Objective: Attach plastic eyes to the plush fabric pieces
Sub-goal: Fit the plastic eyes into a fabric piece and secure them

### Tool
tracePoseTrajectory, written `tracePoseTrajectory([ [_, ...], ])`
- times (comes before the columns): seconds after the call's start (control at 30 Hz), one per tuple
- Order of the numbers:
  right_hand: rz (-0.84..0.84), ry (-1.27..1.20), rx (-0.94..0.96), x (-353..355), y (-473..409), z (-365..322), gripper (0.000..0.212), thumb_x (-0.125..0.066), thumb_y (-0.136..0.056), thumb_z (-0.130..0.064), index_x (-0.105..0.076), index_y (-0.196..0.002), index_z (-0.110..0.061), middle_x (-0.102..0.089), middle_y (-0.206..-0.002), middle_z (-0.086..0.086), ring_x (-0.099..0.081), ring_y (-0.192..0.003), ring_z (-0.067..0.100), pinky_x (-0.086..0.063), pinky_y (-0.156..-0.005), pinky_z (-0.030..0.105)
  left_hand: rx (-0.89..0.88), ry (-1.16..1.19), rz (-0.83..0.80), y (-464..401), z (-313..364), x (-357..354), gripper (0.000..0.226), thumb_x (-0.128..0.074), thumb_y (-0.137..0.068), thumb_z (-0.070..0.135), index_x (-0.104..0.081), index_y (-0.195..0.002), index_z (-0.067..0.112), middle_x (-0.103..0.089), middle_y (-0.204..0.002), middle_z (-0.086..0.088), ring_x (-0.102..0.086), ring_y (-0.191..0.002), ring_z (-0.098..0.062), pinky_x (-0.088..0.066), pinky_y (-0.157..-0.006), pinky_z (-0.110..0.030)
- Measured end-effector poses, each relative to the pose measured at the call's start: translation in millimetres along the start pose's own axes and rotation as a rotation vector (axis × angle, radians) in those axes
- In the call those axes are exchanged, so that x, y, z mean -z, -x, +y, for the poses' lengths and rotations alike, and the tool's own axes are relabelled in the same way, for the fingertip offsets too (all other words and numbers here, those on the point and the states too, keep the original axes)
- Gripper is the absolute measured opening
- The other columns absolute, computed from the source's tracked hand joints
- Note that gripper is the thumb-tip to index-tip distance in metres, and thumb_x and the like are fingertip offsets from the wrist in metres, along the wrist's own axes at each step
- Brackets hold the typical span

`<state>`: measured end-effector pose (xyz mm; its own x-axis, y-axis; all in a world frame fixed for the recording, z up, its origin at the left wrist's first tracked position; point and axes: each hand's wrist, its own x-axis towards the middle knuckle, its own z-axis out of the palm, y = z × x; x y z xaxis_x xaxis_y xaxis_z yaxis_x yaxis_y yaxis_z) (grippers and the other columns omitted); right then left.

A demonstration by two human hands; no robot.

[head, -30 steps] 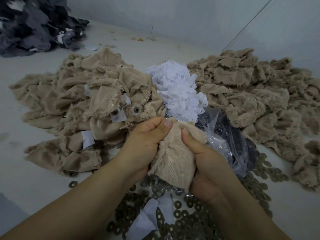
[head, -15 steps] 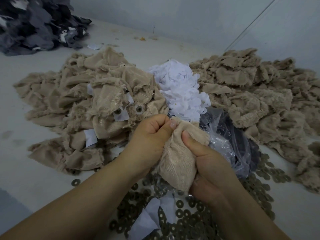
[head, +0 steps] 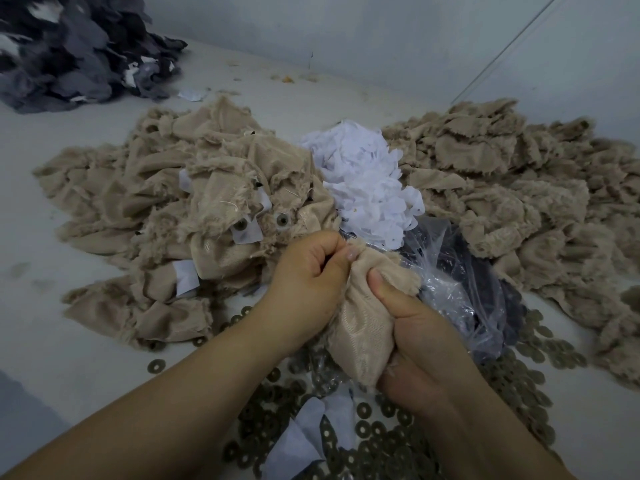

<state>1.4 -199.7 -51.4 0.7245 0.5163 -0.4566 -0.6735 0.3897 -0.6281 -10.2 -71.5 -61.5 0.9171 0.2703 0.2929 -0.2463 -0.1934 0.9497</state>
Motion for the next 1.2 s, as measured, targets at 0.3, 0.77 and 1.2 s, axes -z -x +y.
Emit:
tracePoseTrajectory([
  [0.3,-0.098,0.008,0.022,6,-2,2,0.037,-0.059,-0.092,-0.025,-0.068,-0.124,-0.008,-0.072,-0.117,0.018,-0.071,-0.107,0.03,-0.059,-0.091,0.043,-0.02,-0.016,-0.014,-4,1,4,0.036,-0.055,-0.094,0.016,-0.044,-0.06,0.019,-0.038,-0.054,0.008,-0.034,-0.052,-0.005,-0.031,-0.048,-0.02],
  [0.77,-0.059,0.492,0.348,13,-7,4,0.012,-0.07,-0.091,-0.02,-0.079,-0.099,-0.019,-0.077,-0.104,0.01,-0.074,-0.1,0.027,-0.059,-0.089,0.04,0.248,0.349,-0.114,-9,-3,13,0.032,-0.069,-0.088,0.03,-0.062,-0.068,0.007,-0.056,-0.063,-0.011,-0.055,-0.06,-0.017,-0.05,-0.057,-0.026],
  [1.2,-0.078,0.138,0.248,12,-10,0,0.03,-0.062,-0.086,-0.019,-0.074,-0.11,-0.004,-0.073,-0.112,0.022,-0.072,-0.103,0.033,-0.06,-0.089,0.04,0.147,0.311,-0.017,2,3,9,0.027,-0.054,-0.097,0.006,-0.063,-0.072,0.004,-0.05,-0.065,-0.011,-0.045,-0.062,-0.021,-0.042,-0.062,-0.03],
])
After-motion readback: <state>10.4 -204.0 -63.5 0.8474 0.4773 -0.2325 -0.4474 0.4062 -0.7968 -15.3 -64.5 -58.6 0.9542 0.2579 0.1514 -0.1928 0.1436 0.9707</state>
